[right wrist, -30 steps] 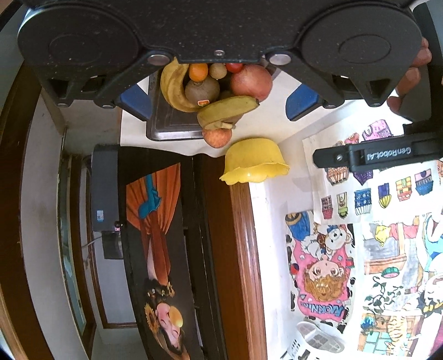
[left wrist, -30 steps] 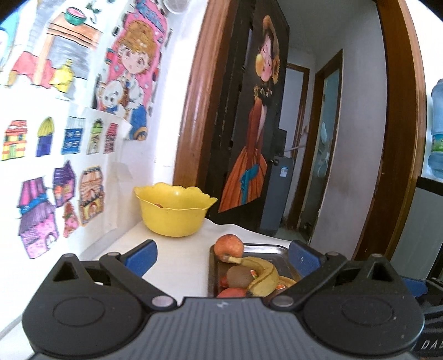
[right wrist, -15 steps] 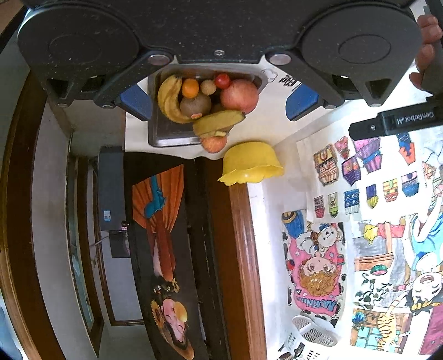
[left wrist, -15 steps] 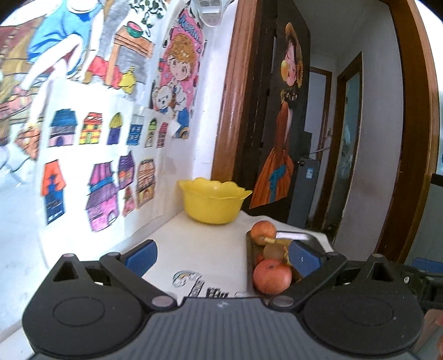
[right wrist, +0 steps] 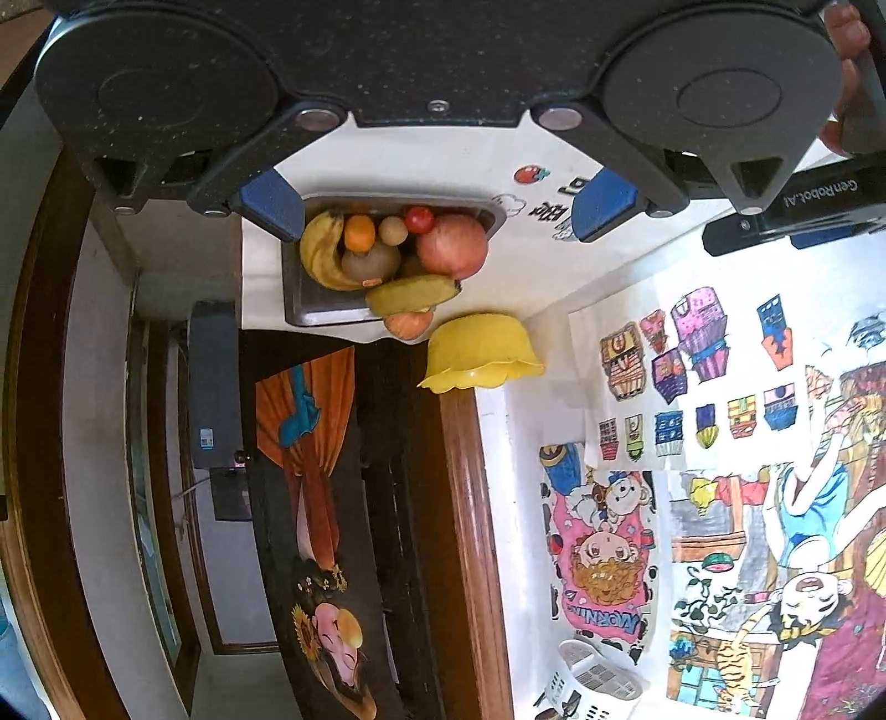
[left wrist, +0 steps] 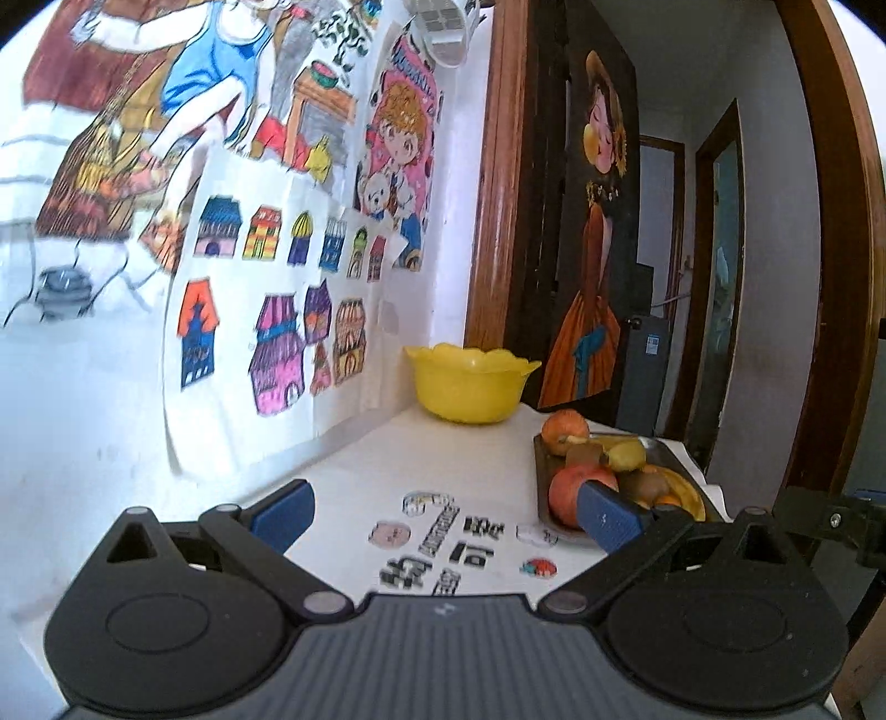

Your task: Organize fruits

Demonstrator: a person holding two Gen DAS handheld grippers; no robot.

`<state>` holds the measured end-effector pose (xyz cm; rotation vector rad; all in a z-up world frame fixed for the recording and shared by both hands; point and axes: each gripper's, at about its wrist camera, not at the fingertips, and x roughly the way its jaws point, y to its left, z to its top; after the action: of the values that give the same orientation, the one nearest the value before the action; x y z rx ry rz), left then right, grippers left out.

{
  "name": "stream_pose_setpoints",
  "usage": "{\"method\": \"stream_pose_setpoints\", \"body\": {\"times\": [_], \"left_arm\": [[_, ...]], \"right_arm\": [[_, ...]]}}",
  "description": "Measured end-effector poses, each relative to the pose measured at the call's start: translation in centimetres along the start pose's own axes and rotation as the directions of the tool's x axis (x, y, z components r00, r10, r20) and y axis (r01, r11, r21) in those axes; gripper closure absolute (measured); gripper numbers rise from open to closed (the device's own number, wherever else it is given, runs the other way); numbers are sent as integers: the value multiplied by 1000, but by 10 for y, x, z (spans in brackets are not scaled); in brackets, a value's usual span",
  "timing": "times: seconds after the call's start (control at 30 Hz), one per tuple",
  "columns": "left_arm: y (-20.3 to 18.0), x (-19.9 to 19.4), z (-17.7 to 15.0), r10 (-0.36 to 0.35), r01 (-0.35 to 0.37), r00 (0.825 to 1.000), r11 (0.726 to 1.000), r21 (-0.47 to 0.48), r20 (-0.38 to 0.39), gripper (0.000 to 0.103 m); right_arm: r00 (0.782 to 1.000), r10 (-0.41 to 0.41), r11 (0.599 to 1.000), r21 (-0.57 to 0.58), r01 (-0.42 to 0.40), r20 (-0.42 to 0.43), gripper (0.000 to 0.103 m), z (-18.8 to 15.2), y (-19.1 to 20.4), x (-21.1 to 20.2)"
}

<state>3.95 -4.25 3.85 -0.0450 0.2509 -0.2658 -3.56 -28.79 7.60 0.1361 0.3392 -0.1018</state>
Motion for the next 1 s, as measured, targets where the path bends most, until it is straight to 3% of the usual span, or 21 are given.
{"method": "stream_pose_setpoints", "body": {"times": [0.4,0.73,1.0], "left_arm": [[12,-14,-24,22,-22,1000,1000,-19,3,0],[17,-6,-47,25,-27,999,999,-40,-43,0],[15,-5,-58,-4,2,998,999,-39,-61,0]], "right_arm": [[1000,18,1000,9,-18,-20,1,-27,10,-8],[999,10,1000,21,-9,-53,1,-49,14,3],[998,-14,999,35,16,-54,1,-55,15,6]]}}
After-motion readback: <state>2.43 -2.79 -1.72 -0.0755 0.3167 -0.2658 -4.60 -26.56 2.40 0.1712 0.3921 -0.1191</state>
